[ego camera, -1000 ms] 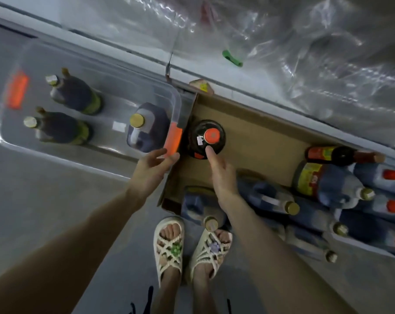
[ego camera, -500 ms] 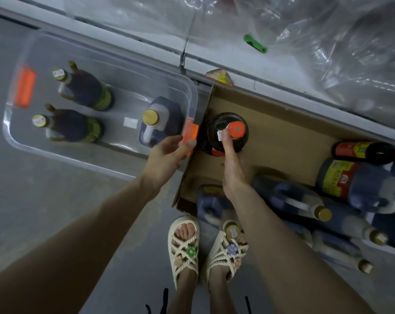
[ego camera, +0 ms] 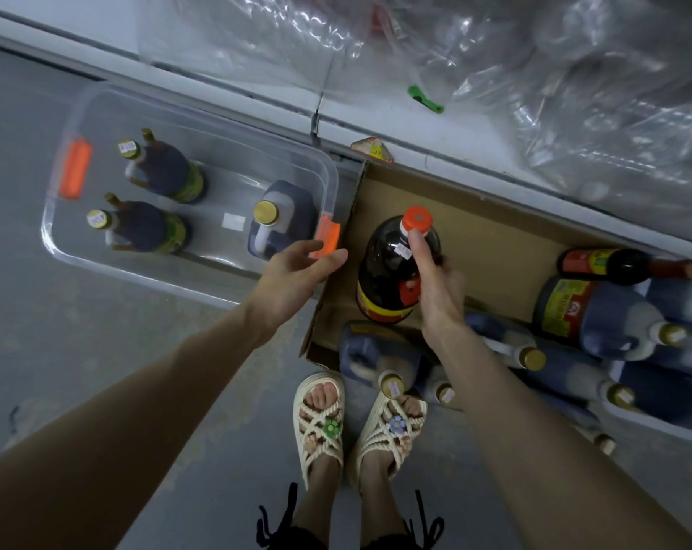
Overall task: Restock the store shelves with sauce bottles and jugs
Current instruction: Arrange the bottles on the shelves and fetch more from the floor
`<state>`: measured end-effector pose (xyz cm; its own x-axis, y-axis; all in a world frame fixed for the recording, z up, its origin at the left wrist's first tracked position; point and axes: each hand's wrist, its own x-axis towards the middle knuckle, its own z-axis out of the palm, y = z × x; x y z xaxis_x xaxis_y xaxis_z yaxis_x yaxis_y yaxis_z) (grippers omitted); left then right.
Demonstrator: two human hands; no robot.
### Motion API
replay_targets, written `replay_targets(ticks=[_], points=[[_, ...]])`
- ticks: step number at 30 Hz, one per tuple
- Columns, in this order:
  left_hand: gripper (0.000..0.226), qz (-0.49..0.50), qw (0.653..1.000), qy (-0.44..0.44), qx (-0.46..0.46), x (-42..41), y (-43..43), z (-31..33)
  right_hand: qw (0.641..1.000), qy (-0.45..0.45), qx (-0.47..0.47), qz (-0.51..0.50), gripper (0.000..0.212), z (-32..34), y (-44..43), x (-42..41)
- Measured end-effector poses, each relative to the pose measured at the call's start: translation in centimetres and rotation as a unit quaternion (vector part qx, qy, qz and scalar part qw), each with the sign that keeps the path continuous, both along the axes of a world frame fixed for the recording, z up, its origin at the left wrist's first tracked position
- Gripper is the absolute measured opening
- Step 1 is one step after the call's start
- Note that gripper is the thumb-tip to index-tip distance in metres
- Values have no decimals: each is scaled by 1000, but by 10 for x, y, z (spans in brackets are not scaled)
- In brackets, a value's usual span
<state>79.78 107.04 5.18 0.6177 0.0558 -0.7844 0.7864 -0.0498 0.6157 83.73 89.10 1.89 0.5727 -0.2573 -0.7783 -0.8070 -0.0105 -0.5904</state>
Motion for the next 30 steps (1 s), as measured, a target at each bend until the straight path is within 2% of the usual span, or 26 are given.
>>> replay_targets(ticks=[7, 11, 13, 15, 18, 21, 23, 25, 30], points=[[91, -7, 1000, -4, -25, -9, -28, 54, 999, -31, -8, 39, 54, 73, -28, -7], [92, -18, 999, -32, -35, -17, -46, 104, 996, -43, -14, 78, 91, 138, -47, -5], [91, -24, 998, -49, -34, -17, -55, 135, 993, -59, -12, 102, 99, 178, -57, -2], [89, -30, 997, -67, -37, -14, -64, 167, 989, -87, -8, 116, 89, 223, -68, 3], [85, -53, 992, -102, -56, -2, -79, 220, 983, -132, -3, 129, 54, 295, -81, 13], [109, -77, 982, -151, -78, 18, -89, 280, 976, -173, 0, 132, 35, 370, -93, 21], [119, -96, 974, -188, -87, 31, -92, 321, 971, -205, 7, 123, 43, 422, -100, 25], [120, -136, 958, -238, -83, 44, -97, 370, 966, -233, 15, 110, 54, 479, -106, 30], [85, -199, 911, -343, -115, 70, -111, 504, 943, -310, 8, 124, 68, 619, -117, 38]])
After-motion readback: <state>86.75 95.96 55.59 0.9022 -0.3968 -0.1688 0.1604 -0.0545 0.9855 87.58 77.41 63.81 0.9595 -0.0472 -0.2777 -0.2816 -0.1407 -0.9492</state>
